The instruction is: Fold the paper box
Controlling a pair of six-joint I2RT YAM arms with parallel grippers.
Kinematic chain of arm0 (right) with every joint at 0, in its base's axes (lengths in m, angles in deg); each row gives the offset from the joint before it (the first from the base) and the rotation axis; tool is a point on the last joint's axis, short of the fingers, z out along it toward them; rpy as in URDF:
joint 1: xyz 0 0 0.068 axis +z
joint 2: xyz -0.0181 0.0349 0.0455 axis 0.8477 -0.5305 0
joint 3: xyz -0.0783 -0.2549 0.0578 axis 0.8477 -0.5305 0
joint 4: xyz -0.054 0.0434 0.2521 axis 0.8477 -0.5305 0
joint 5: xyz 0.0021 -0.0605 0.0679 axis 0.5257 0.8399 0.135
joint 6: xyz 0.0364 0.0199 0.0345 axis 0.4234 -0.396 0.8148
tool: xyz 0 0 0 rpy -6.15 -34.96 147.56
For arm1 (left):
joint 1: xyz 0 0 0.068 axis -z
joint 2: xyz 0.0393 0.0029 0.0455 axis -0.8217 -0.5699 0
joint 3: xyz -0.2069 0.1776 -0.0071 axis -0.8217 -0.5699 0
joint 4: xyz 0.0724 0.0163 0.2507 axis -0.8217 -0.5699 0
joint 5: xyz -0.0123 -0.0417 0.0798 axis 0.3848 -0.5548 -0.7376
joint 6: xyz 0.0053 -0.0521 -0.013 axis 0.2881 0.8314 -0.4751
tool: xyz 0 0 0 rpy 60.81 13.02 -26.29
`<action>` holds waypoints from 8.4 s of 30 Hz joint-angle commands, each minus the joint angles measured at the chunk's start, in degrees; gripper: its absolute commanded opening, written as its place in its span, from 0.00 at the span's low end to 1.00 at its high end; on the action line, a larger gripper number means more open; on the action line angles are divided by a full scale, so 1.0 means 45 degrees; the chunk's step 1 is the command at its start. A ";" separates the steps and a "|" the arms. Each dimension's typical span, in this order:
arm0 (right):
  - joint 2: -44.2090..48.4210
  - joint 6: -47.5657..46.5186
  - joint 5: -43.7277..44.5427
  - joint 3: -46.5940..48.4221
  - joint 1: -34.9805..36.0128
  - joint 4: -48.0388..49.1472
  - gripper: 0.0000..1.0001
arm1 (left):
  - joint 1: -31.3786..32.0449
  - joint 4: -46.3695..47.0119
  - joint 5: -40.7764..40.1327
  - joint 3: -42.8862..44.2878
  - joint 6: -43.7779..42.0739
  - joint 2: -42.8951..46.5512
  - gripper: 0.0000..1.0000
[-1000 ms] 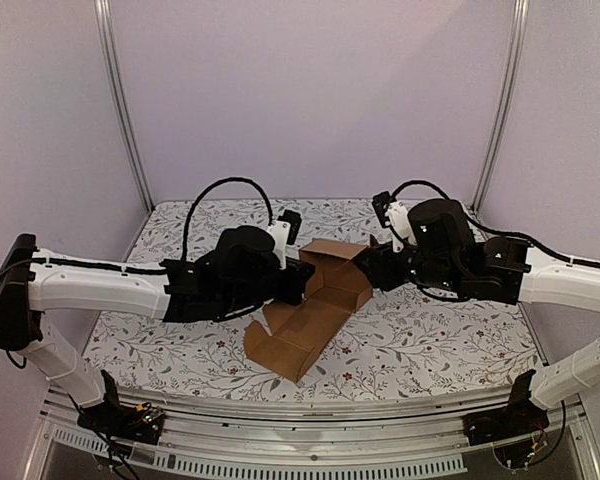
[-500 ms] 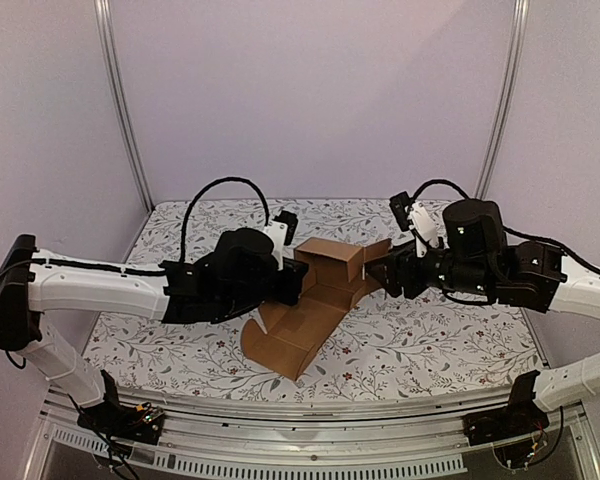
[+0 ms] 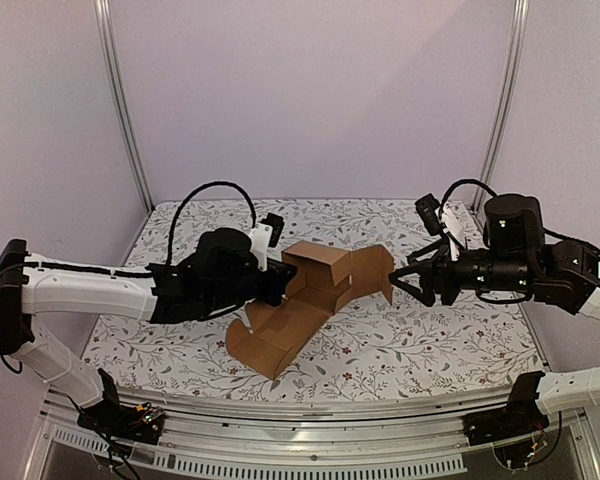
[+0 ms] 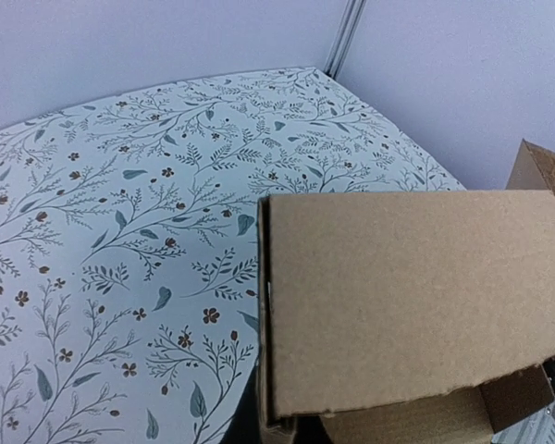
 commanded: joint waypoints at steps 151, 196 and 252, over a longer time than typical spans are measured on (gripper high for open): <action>-0.9991 0.3968 0.7885 0.3851 0.3095 0.5197 0.00 | 0.2649 -0.3132 -0.4242 0.2337 0.2539 -0.0924 0.00; -1.3903 -0.3260 0.1504 -0.1888 0.1007 1.8887 0.00 | -0.0829 -0.0264 0.1883 -0.0463 0.1092 -0.0363 0.10; -1.6706 -0.2241 0.1969 -0.0621 0.0849 2.0734 0.00 | -0.1135 -0.0284 0.2302 -0.0241 0.1400 -0.2282 0.04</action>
